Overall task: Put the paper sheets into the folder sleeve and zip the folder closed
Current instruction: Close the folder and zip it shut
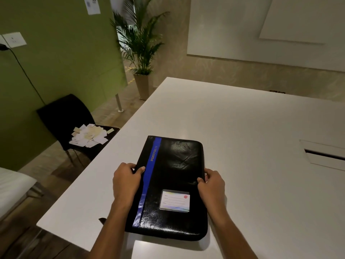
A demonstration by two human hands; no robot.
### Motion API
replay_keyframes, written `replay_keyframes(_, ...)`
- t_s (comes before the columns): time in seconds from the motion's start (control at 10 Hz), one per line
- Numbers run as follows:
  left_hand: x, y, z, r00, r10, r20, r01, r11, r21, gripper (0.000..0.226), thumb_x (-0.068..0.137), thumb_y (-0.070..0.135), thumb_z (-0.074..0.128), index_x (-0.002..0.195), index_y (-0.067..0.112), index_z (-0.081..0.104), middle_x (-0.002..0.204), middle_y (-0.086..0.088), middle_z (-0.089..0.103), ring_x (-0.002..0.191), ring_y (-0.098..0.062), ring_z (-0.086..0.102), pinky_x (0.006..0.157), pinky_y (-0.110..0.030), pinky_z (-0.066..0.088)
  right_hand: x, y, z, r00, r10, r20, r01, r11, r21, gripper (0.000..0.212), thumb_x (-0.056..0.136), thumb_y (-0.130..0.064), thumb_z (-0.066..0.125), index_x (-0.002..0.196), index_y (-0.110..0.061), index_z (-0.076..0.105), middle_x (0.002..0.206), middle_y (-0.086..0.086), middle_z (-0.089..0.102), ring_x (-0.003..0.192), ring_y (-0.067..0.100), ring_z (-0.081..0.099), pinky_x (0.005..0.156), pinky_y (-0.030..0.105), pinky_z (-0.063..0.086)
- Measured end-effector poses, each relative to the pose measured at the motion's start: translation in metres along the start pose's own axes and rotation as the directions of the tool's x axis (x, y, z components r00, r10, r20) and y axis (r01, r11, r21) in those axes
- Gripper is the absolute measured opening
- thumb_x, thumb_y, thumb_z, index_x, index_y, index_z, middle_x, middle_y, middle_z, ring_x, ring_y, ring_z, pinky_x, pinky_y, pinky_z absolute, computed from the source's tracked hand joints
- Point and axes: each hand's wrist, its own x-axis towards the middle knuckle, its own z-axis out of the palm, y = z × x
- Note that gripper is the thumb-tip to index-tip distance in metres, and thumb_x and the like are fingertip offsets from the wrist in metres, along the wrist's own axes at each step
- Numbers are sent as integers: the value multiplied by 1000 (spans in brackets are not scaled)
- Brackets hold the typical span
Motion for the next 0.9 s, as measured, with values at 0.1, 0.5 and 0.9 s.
replay_keyframes(0.1, 1, -4, 5, 1000, 13, 7, -13, 1000, 23, 36, 98, 38, 81, 117, 7, 81, 110, -10, 71, 104, -32, 69, 91, -41, 52, -6, 3, 5, 1000, -1, -12, 0, 998, -68, 30, 105, -16, 72, 135, -15, 71, 109, -7, 63, 84, 4, 59, 67, 12, 40)
replay_keyframes(0.5, 4, -11, 19, 995, 96, 40, -97, 994, 40, 28, 100, 34, 78, 117, 12, 84, 96, 0, 60, 89, -19, 56, 82, -36, 44, -17, 13, 5, 997, -8, -80, -11, 975, -223, 24, 96, -22, 74, 120, -25, 74, 101, -10, 68, 80, 11, 64, 73, 32, 50)
replay_keyframes(0.9, -2, 22, 17, 982, 189, 12, -166, 833, 527, 44, 101, 50, 70, 135, 22, 73, 120, -7, 70, 110, -32, 64, 82, -44, 47, -10, -1, -2, 992, -126, -25, 84, 785, -613, 29, 102, -42, 68, 122, -21, 70, 111, -6, 60, 95, 19, 64, 77, 34, 52)
